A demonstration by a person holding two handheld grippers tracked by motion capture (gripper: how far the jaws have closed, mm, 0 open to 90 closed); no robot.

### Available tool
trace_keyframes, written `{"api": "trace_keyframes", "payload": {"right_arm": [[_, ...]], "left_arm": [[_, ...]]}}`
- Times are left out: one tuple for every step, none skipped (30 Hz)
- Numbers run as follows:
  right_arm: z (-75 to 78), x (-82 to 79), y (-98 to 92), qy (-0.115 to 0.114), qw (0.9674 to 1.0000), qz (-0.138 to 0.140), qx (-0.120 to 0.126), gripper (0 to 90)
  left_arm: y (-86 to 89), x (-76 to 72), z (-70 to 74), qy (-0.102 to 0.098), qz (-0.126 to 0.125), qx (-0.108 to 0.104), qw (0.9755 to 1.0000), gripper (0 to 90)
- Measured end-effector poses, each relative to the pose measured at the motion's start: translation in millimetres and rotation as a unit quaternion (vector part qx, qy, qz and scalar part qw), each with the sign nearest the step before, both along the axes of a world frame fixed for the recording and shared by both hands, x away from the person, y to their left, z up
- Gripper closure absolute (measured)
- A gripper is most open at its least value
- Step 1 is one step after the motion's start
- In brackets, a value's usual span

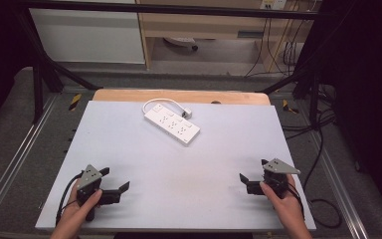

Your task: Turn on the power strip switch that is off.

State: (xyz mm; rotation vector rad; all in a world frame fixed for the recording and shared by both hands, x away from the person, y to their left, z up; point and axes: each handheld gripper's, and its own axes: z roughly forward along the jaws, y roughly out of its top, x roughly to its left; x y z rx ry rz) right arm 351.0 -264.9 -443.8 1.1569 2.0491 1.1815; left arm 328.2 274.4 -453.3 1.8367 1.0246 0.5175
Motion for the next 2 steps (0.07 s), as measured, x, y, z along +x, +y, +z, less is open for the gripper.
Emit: {"api": "trace_keyframes", "payload": {"right_arm": [[-1.1,0.4,-0.4,0.003,1.0,0.0,-0.004,2.1],[-2.2,1.2,-0.6,0.007,0.9999,0.0,-0.008,2.2]], "left_arm": [[0.4,-0.1,1.0,-0.01,0.003,0.008,0.9999,6.1],[0.7,-0.6,2.4,-0.013,0.002,0.011,0.9999,6.2]]}}
